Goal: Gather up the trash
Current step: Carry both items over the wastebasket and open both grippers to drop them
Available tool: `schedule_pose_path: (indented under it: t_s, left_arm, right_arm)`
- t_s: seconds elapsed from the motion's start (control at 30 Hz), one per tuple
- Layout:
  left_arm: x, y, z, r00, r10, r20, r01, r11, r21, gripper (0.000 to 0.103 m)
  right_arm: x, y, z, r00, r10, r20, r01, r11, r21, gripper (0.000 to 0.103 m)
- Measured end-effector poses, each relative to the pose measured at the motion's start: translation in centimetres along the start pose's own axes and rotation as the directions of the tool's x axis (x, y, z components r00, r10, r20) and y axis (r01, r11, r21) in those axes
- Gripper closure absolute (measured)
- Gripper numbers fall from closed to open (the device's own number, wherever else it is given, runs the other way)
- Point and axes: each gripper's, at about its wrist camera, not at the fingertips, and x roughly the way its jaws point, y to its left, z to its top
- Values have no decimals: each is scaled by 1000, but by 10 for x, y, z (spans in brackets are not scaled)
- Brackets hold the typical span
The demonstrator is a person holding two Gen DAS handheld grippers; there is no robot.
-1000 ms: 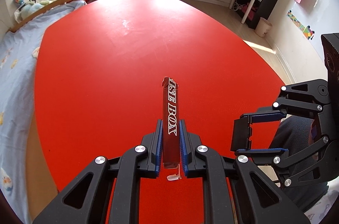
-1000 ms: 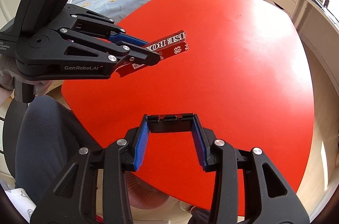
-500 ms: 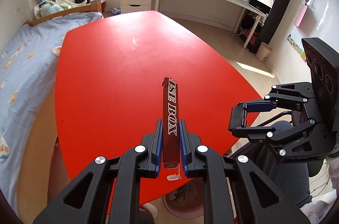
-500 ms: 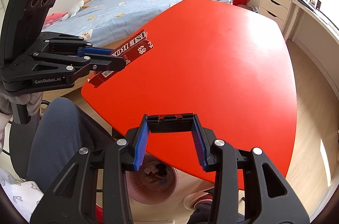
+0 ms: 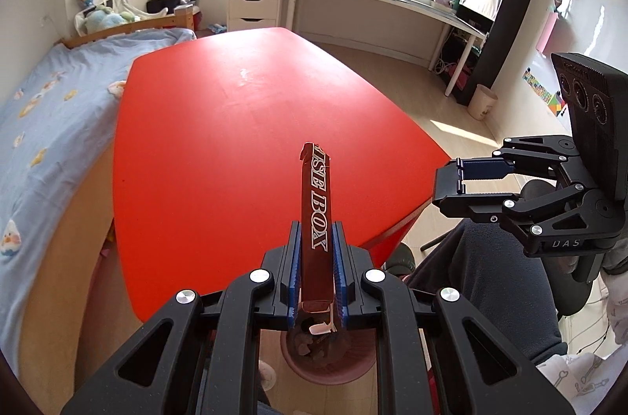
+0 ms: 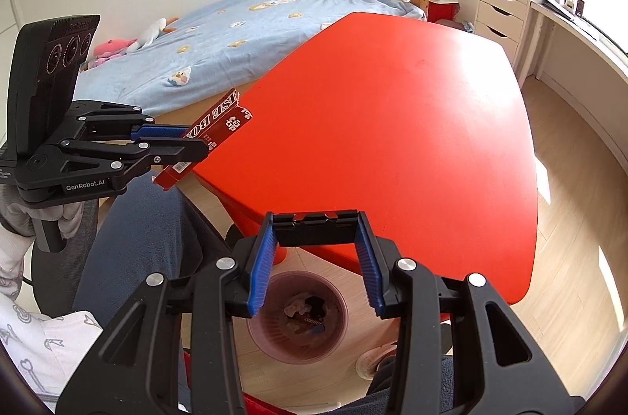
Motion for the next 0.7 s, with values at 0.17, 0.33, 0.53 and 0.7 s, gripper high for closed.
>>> schedule_pose_path:
  t_s: [0.17, 0.33, 0.53, 0.7]
  left_arm:
    - [-5, -9, -16, 1000, -13, -14, 13, 1000, -5, 89]
    - [-9, -17, -30, 999, -25, -31, 25, 1000, -7, 89]
    - [-8, -26, -47, 997, -36, -62, 36, 999, -1, 89]
    - [-3, -31, -56, 995, -50, -89, 50, 999, 2, 89]
  right_arm:
    - [-6, 1, -9, 1000, 6, -2, -6, 1000, 13, 63]
    - [-6, 7, -23, 1000, 20, -23, -19, 1000, 13, 63]
    - [-3, 14, -35, 998, 40, -44, -39, 999, 18, 63]
    - [2, 20, -44, 996, 52, -69, -51, 999, 20, 63]
